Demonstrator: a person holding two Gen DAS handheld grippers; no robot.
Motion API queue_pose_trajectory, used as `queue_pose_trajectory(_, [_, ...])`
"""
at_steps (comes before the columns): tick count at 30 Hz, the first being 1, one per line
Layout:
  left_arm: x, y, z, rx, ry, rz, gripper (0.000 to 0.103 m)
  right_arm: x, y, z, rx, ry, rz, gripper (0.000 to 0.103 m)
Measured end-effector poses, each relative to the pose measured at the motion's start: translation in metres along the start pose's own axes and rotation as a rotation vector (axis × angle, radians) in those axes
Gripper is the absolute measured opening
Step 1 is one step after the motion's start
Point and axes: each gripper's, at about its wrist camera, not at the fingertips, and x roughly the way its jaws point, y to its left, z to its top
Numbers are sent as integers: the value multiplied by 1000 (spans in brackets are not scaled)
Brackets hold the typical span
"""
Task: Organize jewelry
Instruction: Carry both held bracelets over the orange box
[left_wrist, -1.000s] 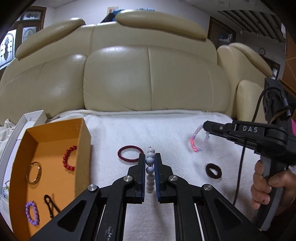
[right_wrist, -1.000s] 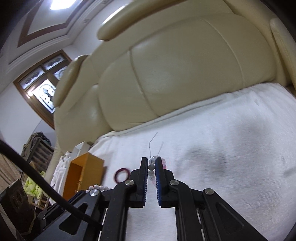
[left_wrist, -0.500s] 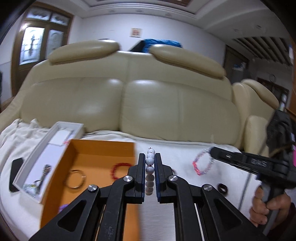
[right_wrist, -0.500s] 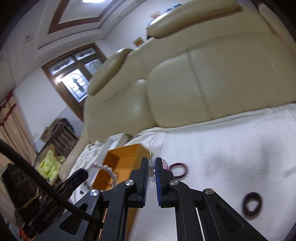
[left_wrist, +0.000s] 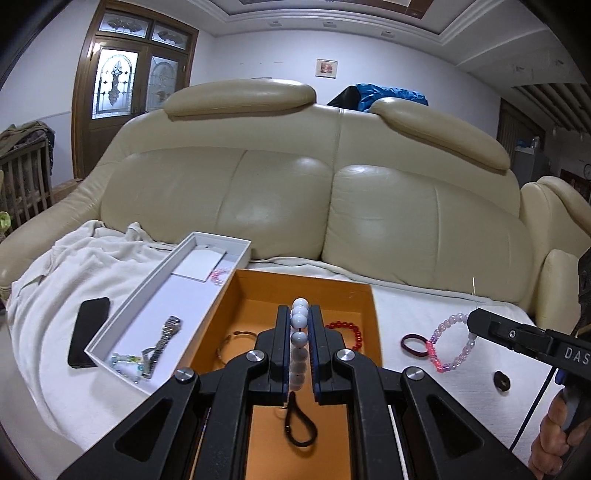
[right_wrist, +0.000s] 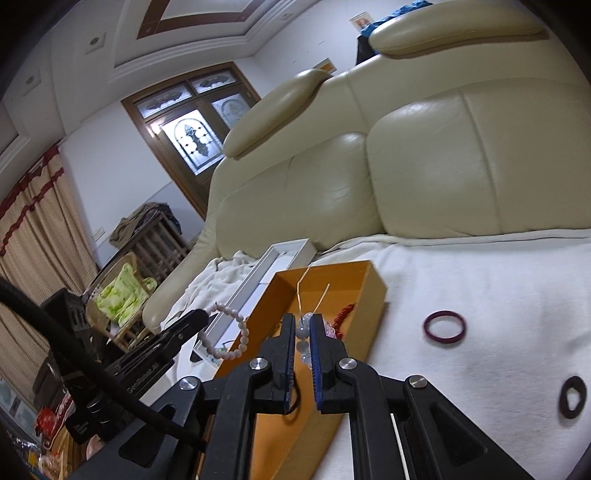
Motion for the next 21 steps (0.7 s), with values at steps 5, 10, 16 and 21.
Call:
queue_pose_trajectory(5, [-2,-1,-1,32,-9,50,9,10,8,-4,-17,11,23,9])
queue_pose_trajectory(10, [-3,-8,-1,64,-16,89,9,17,12,-7,-17,23,30,9])
queue_pose_trajectory(16, [-4,-12,-2,86,-23,119,9,21,15,-6,-17,25,42,9])
queue_pose_trajectory(21, [-3,-13,-1,92,-24,141,9,23,17,-8,-18,29,53,9])
